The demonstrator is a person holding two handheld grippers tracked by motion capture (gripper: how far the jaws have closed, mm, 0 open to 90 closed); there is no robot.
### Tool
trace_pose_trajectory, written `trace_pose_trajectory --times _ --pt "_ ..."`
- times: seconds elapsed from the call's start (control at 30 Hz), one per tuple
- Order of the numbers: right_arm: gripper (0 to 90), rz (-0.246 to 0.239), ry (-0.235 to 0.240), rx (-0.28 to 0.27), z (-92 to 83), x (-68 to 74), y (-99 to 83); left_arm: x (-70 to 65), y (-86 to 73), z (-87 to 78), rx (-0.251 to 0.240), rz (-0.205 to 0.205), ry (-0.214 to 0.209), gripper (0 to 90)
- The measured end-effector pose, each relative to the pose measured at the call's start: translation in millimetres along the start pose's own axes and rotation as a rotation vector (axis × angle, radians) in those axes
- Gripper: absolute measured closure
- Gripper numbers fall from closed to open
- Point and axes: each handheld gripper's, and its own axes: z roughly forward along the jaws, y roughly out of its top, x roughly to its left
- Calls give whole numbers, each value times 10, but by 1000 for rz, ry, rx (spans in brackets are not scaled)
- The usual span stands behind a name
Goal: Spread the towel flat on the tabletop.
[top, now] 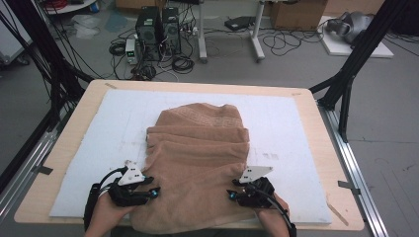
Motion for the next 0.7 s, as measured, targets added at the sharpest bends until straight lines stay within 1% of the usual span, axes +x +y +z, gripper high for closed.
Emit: trace_pose_trajectory --times 0.07,0.1,0.17,0.2,0.23,0.27,0.3,0.33,0.37,0.43,0.47,0.5,0.53,0.6,0.7 --pt "656 17 17 0 -1 -28 -1 6 -3 -4 -2 4 -10 639" --pt "699 22 24 -3 0 -42 -3 12 -2 -4 -2 5 -15 665" --pt "784 32 53 -5 0 -60 -4 6 -2 -2 -7 1 -29 750" --pt "819 28 68 -3 2 -62 -3 6 1 -3 -4 9 -35 774" --pt "834 29 76 3 0 -53 2 -2 2 -4 -4 15 -42 812" --pt "843 23 73 5 -1 -41 8 -19 4 -8 -5 23 -33 835" --pt "847 13 72 9 -6 -30 12 -34 4 -19 -5 32 -24 845" --pt "848 4 73 5 -11 -16 13 -45 2 -31 -8 33 -20 851" --pt "848 7 75 7 -20 5 12 -62 -4 -59 -16 34 -18 853" --pt "848 -5 79 -1 -68 76 0 -91 -16 -130 -37 31 -19 856" --pt "848 -9 83 -3 -102 116 -5 -109 -22 -173 -44 29 -26 856" --pt "848 -22 77 -15 -136 153 -14 -131 -29 -224 -49 31 -32 856" --pt "848 -23 81 -20 -181 197 -27 -163 -40 -273 -57 36 -37 857" --pt "848 -31 82 -32 -278 284 -63 -226 -61 -371 -55 61 -47 857" --pt "847 -45 95 -45 -418 427 -128 -327 -79 -492 -66 78 -74 856"
